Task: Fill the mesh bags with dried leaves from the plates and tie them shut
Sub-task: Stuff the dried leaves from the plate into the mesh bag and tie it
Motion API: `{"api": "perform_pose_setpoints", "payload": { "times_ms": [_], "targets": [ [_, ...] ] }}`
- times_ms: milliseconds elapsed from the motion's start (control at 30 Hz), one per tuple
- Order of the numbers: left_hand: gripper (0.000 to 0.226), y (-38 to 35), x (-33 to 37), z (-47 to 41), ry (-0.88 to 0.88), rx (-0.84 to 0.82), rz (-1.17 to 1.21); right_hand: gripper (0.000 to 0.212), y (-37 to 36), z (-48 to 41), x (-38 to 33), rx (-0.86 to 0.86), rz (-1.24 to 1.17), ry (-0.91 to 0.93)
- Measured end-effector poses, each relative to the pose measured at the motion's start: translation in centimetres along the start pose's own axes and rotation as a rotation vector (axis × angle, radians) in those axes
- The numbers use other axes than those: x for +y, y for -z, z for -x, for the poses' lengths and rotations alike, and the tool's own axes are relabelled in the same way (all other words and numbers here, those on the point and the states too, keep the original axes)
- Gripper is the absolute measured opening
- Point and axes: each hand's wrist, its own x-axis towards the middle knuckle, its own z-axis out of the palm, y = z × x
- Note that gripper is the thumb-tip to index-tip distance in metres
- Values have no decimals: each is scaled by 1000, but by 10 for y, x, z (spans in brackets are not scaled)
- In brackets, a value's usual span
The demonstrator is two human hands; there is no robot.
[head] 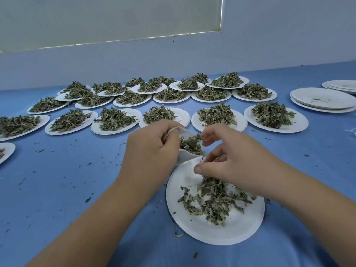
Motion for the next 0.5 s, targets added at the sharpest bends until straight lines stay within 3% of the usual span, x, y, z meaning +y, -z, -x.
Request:
{"api": "perform_pose_setpoints", "payload": {
  "times_ms": [133,233,500],
  "targets": [
    [25,-1,2,1,-9,-7,9,27,-1,-1,-1,178,-148,75],
    [25,-3,2,2,-4,-8,4,24,-1,0,-2,196,-168,136],
    [21,-7,6,6,-82,-56,-28,15,-10,-1,-5,259,149,322]
  ]
}}
